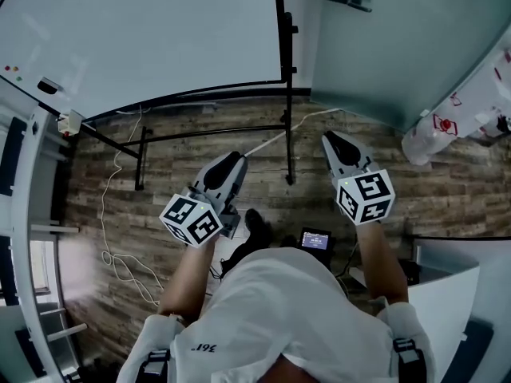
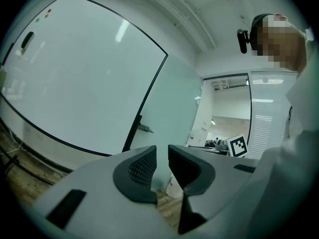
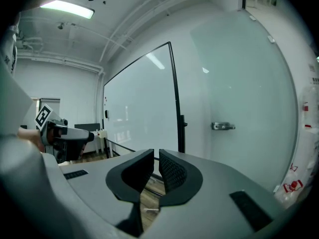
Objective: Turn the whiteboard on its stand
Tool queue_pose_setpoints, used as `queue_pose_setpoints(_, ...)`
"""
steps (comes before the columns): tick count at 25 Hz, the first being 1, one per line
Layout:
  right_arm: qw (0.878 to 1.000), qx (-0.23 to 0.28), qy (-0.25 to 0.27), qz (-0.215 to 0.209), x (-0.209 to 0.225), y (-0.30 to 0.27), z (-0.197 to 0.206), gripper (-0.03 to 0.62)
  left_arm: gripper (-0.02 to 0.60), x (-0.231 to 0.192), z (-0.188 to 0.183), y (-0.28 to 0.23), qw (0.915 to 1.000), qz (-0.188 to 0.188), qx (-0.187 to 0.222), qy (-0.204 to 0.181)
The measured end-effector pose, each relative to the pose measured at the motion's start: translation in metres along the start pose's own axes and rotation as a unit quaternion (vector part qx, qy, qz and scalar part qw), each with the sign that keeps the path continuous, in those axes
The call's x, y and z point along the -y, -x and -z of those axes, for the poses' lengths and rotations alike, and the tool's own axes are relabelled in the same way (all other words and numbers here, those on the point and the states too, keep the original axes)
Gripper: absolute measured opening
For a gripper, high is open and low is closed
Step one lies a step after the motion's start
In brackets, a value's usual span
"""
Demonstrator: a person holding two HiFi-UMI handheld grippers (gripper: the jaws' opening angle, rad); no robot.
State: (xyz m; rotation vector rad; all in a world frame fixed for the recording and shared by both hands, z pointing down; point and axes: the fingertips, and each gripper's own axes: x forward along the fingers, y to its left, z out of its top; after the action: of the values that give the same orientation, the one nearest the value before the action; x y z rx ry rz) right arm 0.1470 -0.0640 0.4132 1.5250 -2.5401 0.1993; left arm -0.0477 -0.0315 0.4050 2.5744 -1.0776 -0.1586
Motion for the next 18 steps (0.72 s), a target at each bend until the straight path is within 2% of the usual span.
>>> queue_pose_setpoints(8, 1.000, -0.008, -0.015, -0.011, -0.014, 0.014, 0.016, 0.051, 0.081, 0.019, 0.016, 0.023, 0.9999, -0.002, -0.012, 0.002)
queue_pose_setpoints(18, 0.999, -0.014, -0.032, -0.004, -0.044, 0.013, 0.025, 0.048, 0.081, 0.007, 0.030, 0.050, 0.9993, 0.007, -0.033, 0.015)
